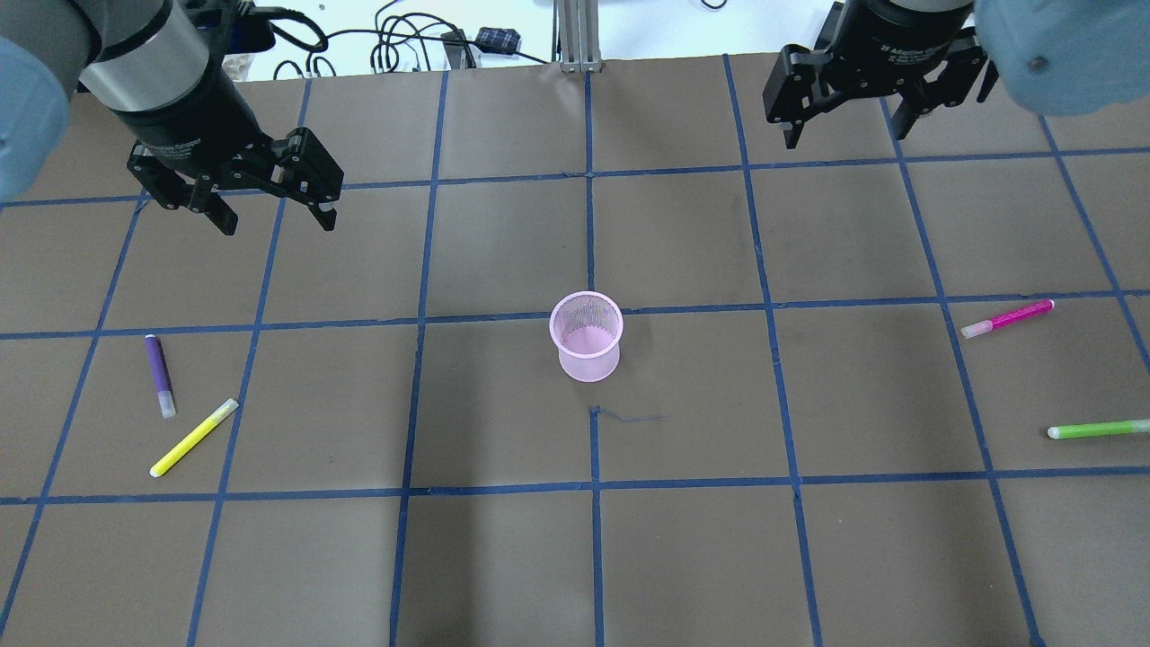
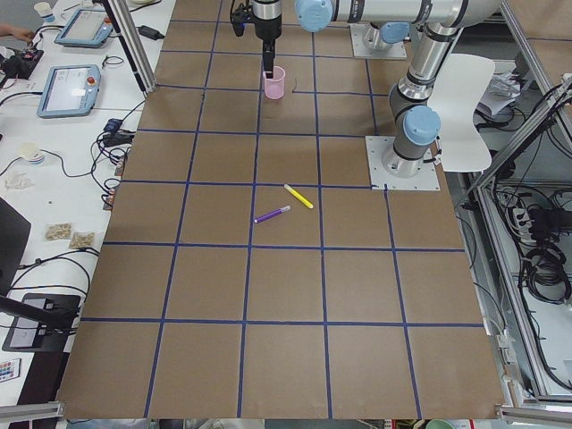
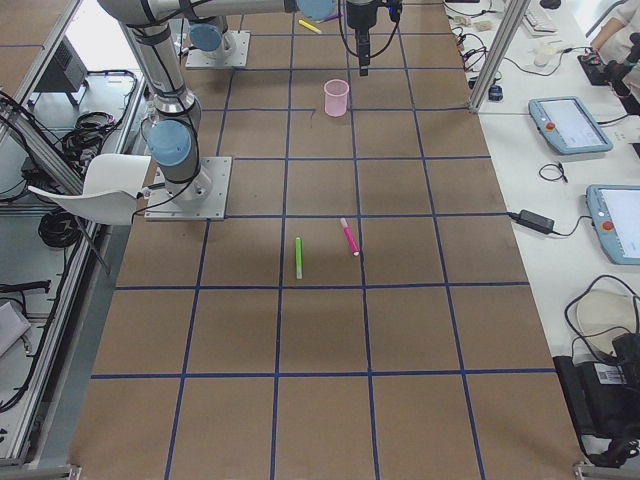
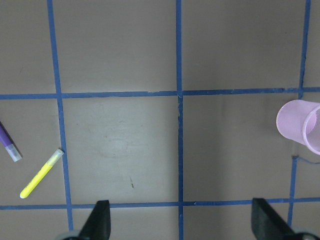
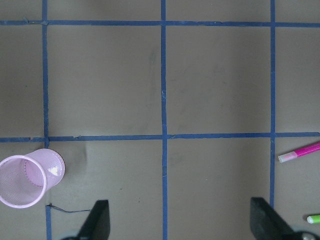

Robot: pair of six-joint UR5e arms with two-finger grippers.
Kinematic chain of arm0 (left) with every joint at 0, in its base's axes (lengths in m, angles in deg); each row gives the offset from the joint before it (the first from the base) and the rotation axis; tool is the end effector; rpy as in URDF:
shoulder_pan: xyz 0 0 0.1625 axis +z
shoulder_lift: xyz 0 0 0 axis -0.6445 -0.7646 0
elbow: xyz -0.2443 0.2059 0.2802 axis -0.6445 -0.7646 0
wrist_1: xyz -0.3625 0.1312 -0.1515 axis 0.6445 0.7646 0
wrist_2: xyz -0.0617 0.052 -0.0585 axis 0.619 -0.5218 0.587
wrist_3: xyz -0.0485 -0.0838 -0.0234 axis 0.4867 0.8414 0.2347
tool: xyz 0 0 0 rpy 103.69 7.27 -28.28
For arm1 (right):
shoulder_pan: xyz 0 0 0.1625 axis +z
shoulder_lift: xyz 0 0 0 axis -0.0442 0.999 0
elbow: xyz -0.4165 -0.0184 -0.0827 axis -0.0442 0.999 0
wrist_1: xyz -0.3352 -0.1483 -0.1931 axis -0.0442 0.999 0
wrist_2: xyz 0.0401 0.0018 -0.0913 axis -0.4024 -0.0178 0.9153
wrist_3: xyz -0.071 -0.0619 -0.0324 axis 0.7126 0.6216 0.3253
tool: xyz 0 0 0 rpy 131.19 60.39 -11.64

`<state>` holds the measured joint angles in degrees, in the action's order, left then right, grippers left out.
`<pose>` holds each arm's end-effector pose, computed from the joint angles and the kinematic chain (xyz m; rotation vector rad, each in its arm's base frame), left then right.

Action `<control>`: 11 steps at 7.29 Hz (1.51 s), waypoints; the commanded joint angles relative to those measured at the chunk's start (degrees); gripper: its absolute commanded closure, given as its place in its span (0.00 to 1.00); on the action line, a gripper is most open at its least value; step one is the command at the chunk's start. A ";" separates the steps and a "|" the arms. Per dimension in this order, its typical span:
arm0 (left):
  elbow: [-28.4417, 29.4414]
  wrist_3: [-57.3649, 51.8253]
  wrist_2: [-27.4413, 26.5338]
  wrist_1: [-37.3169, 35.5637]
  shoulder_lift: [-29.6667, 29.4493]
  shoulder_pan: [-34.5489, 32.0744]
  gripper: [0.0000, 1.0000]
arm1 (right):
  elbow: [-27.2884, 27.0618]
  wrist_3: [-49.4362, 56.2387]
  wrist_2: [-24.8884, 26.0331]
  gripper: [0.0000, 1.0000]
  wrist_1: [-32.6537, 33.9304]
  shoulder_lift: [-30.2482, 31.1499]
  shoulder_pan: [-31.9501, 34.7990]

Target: Insert purple and pink pens into pink cup

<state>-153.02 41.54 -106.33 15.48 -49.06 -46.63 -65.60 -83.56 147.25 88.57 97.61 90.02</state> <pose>-0.1063 -0.4981 0.4895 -0.0159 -3.1304 -0.0431 0.1509 -0.5233 0.5171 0.0048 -3.0821 0.1875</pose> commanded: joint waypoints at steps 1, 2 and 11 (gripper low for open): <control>0.10 -0.03 0.18 -0.06 0.05 0.71 0.00 | -0.07 0.14 0.15 0.00 -0.18 0.01 0.00; 0.02 -0.03 -0.08 -0.15 0.05 1.06 0.00 | 0.02 0.15 -0.03 0.00 -0.09 0.01 0.00; -0.07 -0.03 -0.52 -0.24 0.05 1.06 0.00 | -4.53 69.82 -4.31 0.00 -1.50 0.09 -23.94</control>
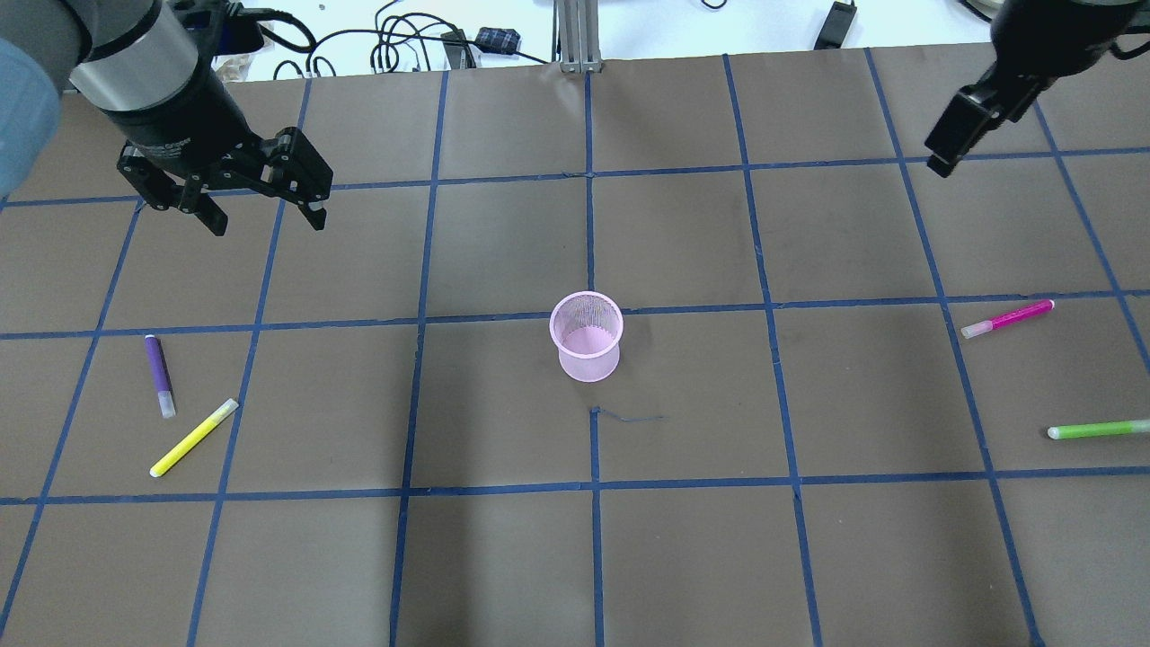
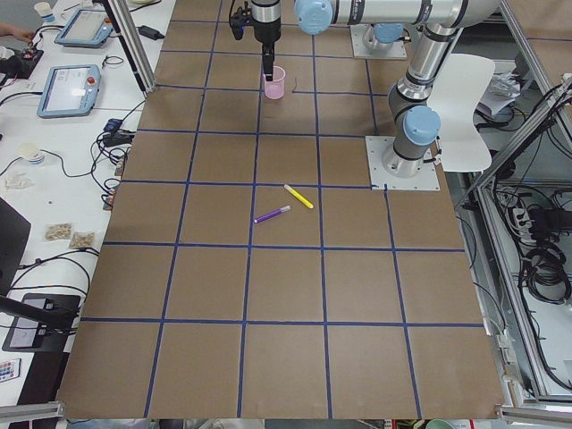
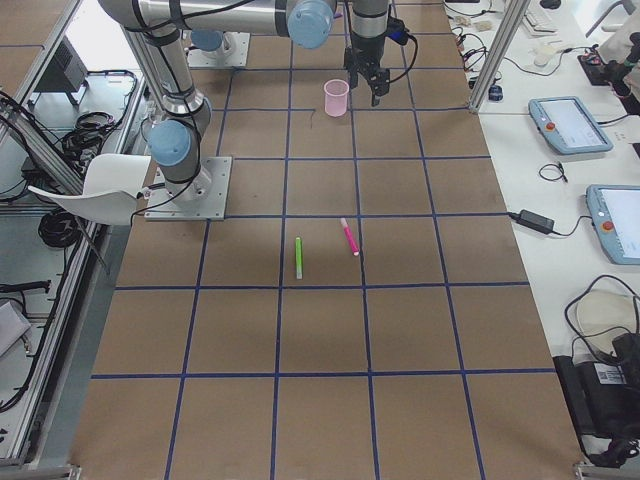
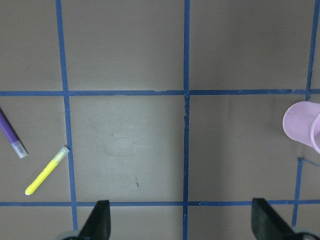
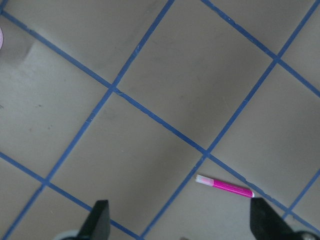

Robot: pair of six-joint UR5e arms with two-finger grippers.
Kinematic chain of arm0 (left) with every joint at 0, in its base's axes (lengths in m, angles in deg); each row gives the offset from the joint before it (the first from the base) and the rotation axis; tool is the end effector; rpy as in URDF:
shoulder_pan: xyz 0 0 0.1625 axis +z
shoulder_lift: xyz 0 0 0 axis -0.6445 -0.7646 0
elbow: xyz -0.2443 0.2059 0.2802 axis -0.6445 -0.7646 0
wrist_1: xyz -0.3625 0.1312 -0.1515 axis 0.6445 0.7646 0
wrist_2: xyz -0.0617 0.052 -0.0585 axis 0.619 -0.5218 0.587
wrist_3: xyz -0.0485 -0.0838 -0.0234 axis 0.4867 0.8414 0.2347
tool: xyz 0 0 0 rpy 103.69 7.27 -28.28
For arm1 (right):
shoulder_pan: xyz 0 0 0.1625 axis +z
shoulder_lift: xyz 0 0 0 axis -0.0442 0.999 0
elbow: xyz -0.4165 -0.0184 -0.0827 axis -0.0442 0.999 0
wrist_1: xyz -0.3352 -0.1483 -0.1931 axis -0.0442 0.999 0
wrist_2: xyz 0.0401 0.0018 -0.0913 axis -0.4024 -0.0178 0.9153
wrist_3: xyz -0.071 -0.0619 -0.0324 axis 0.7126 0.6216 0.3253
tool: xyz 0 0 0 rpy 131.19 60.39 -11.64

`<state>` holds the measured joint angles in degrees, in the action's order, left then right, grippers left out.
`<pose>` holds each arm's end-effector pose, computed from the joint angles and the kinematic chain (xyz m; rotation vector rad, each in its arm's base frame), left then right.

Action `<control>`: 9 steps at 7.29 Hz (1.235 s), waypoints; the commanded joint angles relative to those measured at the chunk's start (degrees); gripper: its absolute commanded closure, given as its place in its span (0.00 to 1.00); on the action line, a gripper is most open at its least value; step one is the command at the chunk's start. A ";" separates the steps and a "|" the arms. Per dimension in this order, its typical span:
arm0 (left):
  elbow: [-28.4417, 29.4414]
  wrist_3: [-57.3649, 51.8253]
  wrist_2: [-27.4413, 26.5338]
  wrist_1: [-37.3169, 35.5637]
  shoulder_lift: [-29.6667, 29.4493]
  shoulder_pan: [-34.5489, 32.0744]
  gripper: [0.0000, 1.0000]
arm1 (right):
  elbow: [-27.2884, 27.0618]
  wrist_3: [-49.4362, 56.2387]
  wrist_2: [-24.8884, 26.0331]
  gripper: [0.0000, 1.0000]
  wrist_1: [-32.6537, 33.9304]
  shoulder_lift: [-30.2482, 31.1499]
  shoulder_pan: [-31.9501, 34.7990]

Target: Insert purple and pink pens into pink cup

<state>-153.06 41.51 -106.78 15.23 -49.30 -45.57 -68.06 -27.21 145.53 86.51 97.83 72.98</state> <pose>-0.0961 -0.5017 0.4875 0.0121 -3.1379 -0.0447 -0.0041 -0.5374 0.4937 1.0490 -2.9094 0.0313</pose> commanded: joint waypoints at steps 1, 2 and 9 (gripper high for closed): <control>-0.12 -0.17 -0.16 0.01 0.20 0.09 0.00 | -4.18 22.46 -6.28 0.00 0.74 -0.30 -12.44; -0.12 -0.17 0.02 -0.25 -0.67 0.18 0.00 | -5.94 31.08 -7.36 0.00 0.74 -0.82 -16.84; -1.00 -0.97 0.63 -1.30 -2.17 17.26 0.00 | -14.38 66.79 -11.23 0.00 9.48 -10.73 -26.56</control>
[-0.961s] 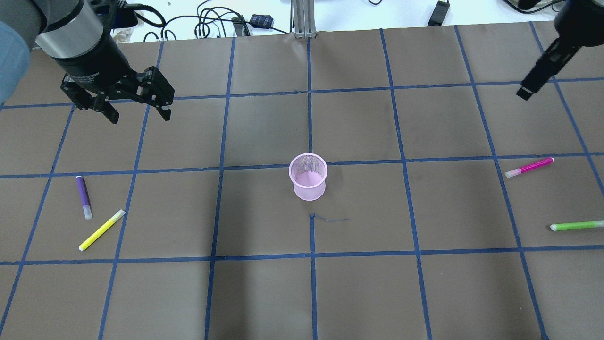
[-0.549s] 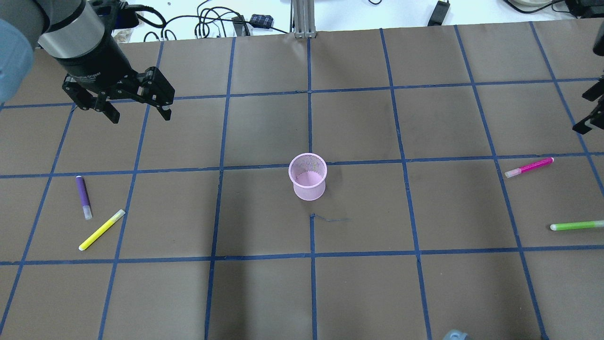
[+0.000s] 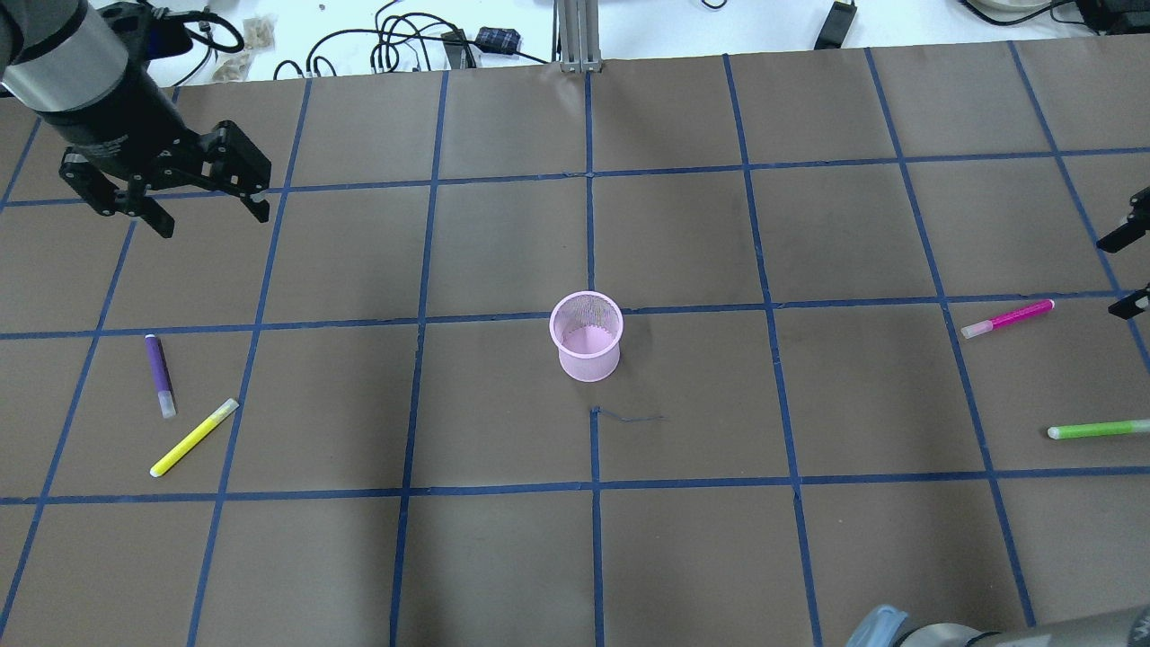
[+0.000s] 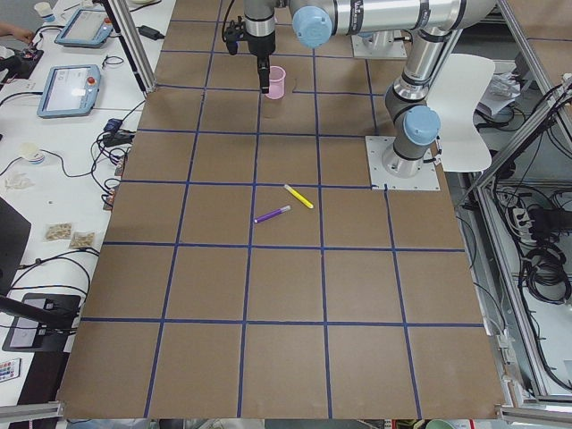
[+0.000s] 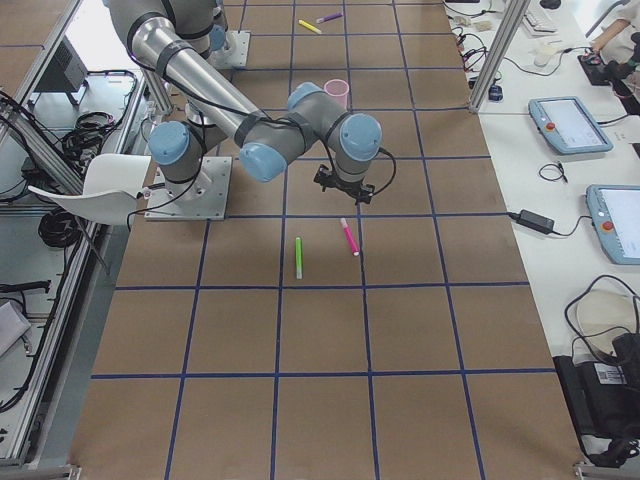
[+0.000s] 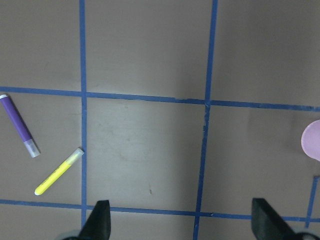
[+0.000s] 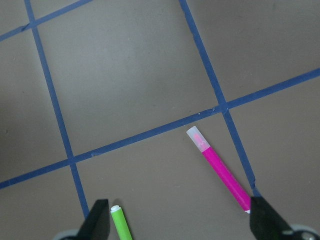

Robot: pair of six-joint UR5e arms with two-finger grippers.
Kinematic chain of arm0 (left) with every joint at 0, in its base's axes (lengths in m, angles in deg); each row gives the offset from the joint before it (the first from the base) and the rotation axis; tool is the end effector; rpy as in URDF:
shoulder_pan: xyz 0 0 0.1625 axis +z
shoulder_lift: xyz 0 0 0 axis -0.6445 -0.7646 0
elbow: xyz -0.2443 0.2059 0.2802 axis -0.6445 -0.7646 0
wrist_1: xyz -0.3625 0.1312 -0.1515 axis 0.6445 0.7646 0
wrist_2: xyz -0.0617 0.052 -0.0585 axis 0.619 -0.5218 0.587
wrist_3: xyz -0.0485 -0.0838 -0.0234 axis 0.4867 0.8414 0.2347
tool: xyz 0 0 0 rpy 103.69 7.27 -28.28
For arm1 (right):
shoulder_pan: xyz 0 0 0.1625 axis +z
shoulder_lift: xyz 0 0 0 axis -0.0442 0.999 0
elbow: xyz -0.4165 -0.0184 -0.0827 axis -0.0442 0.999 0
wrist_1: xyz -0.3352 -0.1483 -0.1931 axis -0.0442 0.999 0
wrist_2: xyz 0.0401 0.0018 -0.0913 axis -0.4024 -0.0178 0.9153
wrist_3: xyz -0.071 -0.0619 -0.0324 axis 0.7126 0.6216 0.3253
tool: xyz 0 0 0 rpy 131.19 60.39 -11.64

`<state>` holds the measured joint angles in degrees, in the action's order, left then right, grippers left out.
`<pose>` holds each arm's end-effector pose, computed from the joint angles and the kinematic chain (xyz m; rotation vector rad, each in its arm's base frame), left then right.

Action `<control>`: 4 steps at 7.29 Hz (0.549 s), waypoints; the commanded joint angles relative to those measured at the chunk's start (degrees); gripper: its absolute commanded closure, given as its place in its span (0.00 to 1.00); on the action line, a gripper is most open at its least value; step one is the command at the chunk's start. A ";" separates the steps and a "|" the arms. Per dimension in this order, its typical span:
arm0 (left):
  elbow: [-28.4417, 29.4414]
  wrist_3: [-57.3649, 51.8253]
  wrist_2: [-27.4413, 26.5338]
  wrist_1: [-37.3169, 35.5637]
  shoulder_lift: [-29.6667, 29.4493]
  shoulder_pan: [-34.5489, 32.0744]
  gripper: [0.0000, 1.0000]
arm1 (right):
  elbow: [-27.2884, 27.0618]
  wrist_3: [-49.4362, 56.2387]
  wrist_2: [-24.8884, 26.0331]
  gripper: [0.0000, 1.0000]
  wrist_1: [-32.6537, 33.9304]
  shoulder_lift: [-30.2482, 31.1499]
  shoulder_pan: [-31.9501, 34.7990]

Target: Insert purple and pink pens into pink cup

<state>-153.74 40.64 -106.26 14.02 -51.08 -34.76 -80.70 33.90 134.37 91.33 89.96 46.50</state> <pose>0.0016 -0.5213 0.4683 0.2828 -3.1089 -0.0749 -0.2316 -0.4952 0.3254 -1.7167 2.3107 -0.1661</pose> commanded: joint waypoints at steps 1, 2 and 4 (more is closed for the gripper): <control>-0.42 -0.10 0.11 -1.06 -0.66 12.08 0.00 | -2.28 11.21 -0.15 0.00 6.88 -5.68 -0.07; -1.37 -0.27 -0.41 -4.12 -2.57 14.83 0.00 | -2.28 19.19 -0.15 0.00 8.12 -7.36 -0.07; -8.02 -0.45 -6.79 -18.65 -7.49 15.47 0.00 | -1.76 25.50 -3.13 0.02 16.45 -13.15 -0.07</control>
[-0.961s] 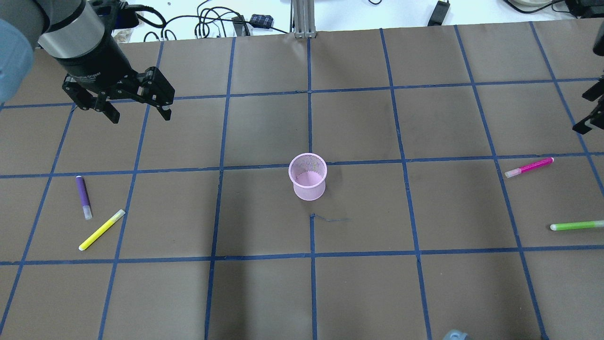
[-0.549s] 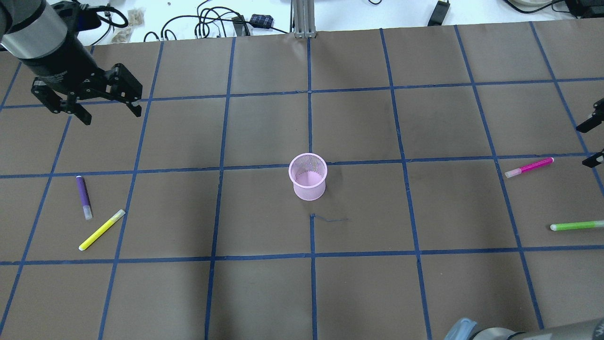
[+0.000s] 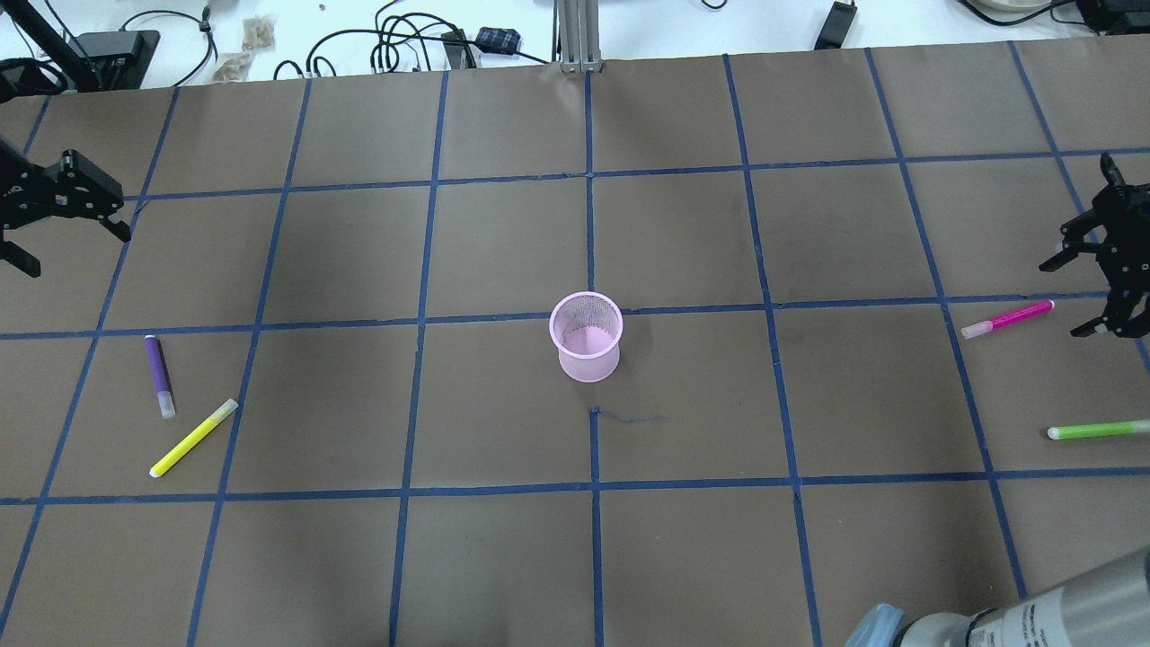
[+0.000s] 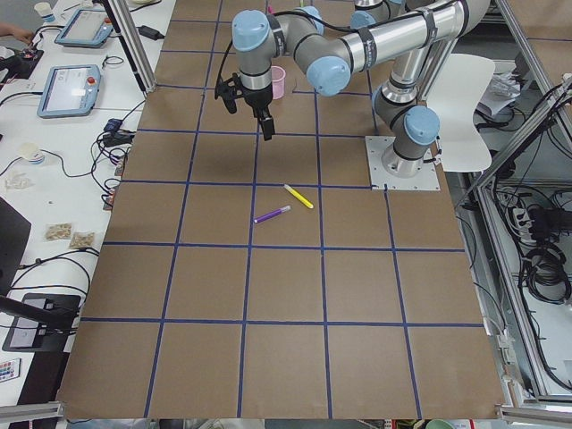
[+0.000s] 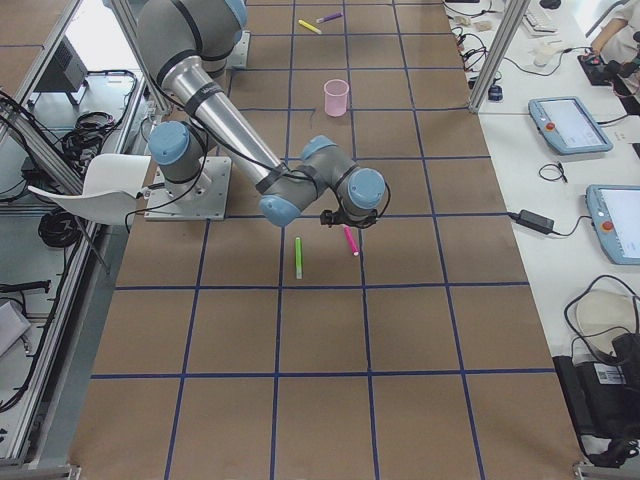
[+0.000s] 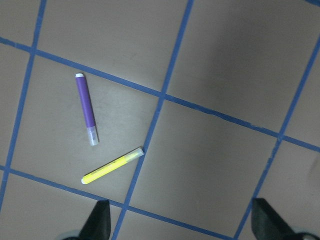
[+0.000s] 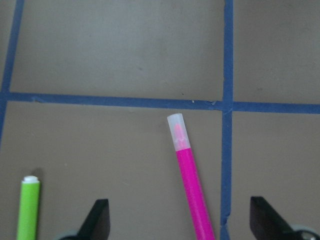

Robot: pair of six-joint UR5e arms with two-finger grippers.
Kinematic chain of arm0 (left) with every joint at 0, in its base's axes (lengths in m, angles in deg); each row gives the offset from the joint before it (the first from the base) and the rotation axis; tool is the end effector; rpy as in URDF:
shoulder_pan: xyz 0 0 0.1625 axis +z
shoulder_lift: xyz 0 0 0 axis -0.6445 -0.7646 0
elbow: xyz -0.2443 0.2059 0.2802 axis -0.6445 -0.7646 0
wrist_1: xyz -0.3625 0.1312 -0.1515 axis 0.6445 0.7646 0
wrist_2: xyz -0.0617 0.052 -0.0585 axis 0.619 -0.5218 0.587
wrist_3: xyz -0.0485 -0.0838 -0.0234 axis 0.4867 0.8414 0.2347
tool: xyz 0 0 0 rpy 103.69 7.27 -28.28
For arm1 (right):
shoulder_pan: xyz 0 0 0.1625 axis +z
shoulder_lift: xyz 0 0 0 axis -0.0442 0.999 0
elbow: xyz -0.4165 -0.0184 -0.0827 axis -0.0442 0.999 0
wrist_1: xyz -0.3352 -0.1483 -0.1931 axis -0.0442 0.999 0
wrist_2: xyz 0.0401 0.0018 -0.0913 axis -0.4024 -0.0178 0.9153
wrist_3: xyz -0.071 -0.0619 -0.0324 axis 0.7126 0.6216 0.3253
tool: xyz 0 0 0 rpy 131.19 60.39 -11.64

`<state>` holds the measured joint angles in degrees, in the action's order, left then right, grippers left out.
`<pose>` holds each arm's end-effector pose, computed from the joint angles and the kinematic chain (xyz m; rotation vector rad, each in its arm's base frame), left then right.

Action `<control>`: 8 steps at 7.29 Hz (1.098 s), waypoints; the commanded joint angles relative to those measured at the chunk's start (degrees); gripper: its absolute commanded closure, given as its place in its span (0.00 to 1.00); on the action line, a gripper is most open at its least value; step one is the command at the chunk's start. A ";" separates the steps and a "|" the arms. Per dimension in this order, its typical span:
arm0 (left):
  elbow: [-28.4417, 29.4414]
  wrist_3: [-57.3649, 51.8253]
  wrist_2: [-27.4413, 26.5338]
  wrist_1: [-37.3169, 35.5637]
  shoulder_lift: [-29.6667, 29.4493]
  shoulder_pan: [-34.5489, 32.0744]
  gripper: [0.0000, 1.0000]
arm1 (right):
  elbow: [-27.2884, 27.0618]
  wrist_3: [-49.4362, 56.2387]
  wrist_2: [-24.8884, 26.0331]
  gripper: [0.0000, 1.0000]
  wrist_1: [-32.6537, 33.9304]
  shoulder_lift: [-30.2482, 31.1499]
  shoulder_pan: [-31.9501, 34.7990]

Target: Insert purple and pink pens into pink cup

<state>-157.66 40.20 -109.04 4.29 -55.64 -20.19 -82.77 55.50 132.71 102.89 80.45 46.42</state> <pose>0.1515 -0.5275 0.4101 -0.6600 3.0424 0.0604 -0.2519 -0.5217 0.2353 -2.1272 1.9648 -0.2772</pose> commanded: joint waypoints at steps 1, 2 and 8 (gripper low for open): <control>-8.23 -0.10 -4.40 -17.61 -5.22 0.99 0.00 | 0.06 4.44 -1.49 0.05 8.41 -5.06 0.00; -10.27 -0.18 -4.50 -23.18 -7.94 0.99 0.00 | -0.03 9.84 -1.49 0.07 10.44 -6.20 0.00; -10.21 -3.96 0.60 -25.35 -16.48 7.40 0.00 | -0.30 11.74 -1.40 0.26 10.99 -7.36 0.00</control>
<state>-168.04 36.88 -109.62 -20.73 -70.54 -14.22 -83.07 67.18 131.24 114.01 73.13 46.42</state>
